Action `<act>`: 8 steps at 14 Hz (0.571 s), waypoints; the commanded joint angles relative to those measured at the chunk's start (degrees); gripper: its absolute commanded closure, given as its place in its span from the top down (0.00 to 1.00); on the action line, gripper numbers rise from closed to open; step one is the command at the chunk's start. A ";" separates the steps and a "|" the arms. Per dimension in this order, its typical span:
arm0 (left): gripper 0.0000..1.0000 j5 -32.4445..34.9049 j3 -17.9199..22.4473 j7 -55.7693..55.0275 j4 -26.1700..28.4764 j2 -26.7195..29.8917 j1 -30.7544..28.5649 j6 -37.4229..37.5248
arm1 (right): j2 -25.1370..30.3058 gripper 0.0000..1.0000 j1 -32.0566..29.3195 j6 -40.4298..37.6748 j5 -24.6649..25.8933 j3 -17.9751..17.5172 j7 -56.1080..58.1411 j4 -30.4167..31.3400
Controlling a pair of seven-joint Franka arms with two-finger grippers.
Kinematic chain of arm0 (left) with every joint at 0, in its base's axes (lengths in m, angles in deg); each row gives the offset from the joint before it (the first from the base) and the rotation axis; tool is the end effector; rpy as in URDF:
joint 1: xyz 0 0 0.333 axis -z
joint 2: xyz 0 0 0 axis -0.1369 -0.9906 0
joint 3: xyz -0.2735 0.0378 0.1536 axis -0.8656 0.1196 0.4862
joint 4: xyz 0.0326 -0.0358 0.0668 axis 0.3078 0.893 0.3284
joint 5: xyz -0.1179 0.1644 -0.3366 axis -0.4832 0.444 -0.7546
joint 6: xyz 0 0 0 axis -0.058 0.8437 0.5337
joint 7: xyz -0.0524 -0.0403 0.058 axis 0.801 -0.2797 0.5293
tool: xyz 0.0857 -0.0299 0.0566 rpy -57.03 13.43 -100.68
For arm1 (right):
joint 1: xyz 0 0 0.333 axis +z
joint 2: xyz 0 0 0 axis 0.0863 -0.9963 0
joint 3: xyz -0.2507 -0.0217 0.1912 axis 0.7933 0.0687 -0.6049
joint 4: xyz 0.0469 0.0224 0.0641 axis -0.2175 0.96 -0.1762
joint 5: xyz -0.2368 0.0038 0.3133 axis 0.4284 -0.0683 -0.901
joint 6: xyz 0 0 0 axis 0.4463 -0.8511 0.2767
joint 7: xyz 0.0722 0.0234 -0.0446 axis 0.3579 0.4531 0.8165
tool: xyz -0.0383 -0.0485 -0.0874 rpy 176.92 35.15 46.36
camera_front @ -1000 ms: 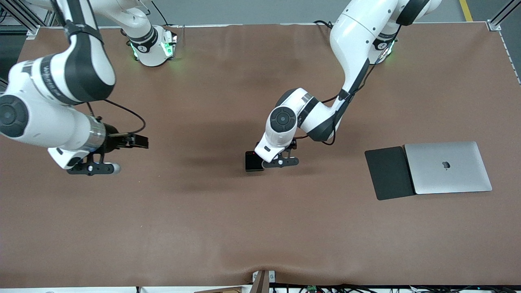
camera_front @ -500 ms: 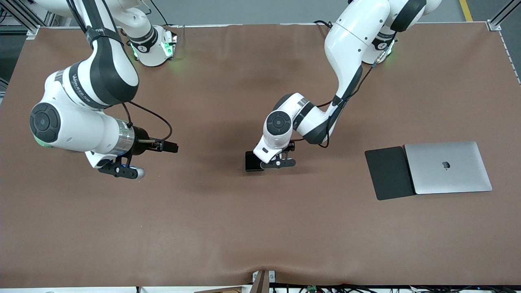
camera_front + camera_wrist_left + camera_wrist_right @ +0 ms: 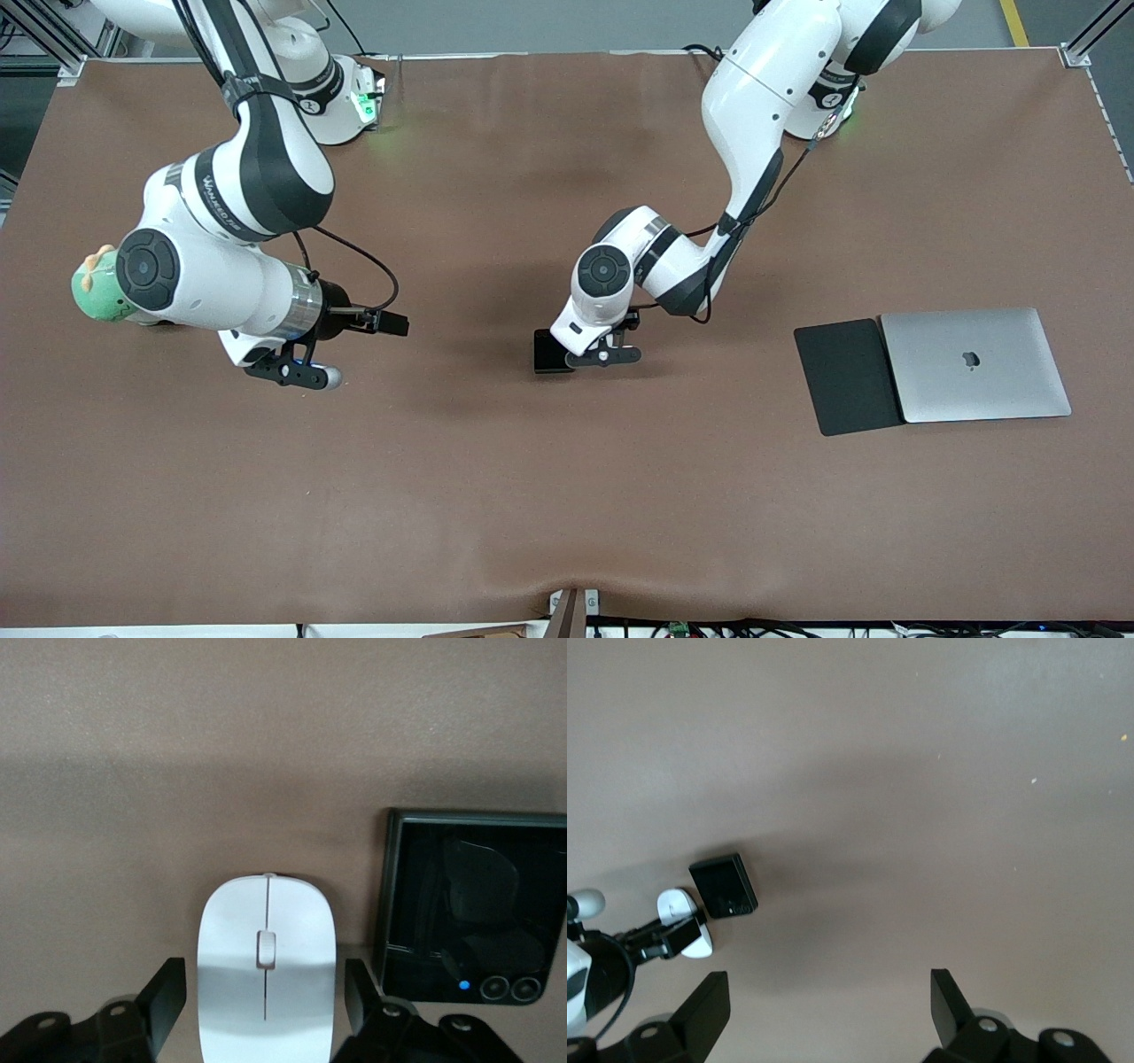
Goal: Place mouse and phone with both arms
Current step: 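Grasp the white mouse with the left gripper while the right gripper approaches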
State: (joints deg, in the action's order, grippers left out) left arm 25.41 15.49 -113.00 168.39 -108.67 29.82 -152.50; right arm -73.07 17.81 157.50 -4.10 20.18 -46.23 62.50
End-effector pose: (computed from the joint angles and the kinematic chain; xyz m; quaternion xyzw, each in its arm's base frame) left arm 0.5181 -0.4857 0.1778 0.9984 0.0274 -0.0488 0.0022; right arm 0.6199 0.2082 0.4288 -0.9830 0.1073 0.0904 0.1182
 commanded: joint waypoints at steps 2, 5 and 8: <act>0.61 1.35 0.60 -1.64 -1.07 -1.54 0.90 -0.85 | 3.42 1.00 0.61 4.18 -0.80 0.43 0.17 5.13; 0.40 1.44 0.60 -1.37 -1.16 -1.11 0.98 -0.85 | 4.82 1.00 0.79 8.56 -0.71 0.43 0.26 8.11; 0.28 1.53 0.87 -0.85 -1.16 0.56 0.02 -0.41 | 6.67 1.00 1.22 12.88 -0.71 0.34 1.92 12.07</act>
State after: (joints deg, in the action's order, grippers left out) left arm 25.43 15.71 -113.00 167.79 -109.16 29.82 -152.95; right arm -69.85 17.99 167.47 -4.10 20.14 -45.74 69.60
